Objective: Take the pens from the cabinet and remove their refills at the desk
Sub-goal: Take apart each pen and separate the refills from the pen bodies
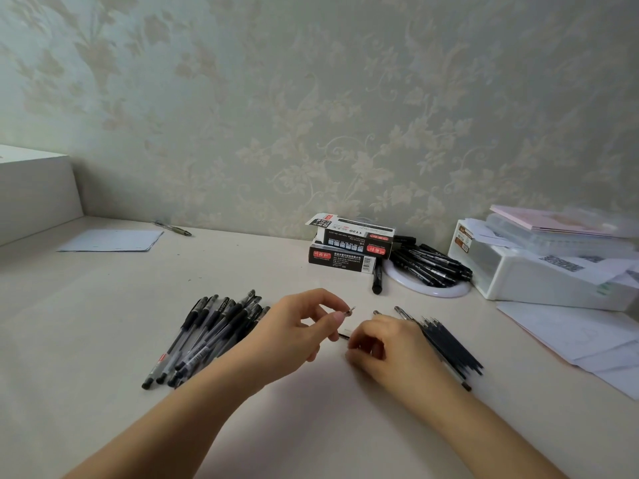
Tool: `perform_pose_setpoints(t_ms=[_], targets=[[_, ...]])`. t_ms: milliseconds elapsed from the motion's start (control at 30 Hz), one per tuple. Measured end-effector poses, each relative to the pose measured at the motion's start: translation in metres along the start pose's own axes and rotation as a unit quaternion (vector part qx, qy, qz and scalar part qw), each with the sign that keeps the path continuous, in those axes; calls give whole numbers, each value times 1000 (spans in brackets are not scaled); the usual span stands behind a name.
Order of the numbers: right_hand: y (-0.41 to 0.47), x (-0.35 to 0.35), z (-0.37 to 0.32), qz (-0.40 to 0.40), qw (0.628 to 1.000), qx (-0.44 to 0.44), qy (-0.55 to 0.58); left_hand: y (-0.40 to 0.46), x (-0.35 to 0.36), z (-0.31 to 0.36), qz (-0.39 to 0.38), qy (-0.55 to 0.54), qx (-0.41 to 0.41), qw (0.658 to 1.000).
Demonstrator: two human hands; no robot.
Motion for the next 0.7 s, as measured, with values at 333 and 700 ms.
perform_pose_setpoints(t_ms=[333, 700], targets=[[3, -6, 17, 95, 951, 132, 263, -1, 2, -4, -14, 39, -24, 999], [5, -1, 9, 61, 914, 99, 389, 1, 2, -6, -24, 56, -15, 998]])
Point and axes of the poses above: each hand's wrist, its own y-axis towards the middle knuckle, its own x-axis out of the palm, z = x × y, the point moved 5 cm from there along y, towards the middle knuckle, and after that the axes turned 2 degrees about -y, right-handed, at the moved point
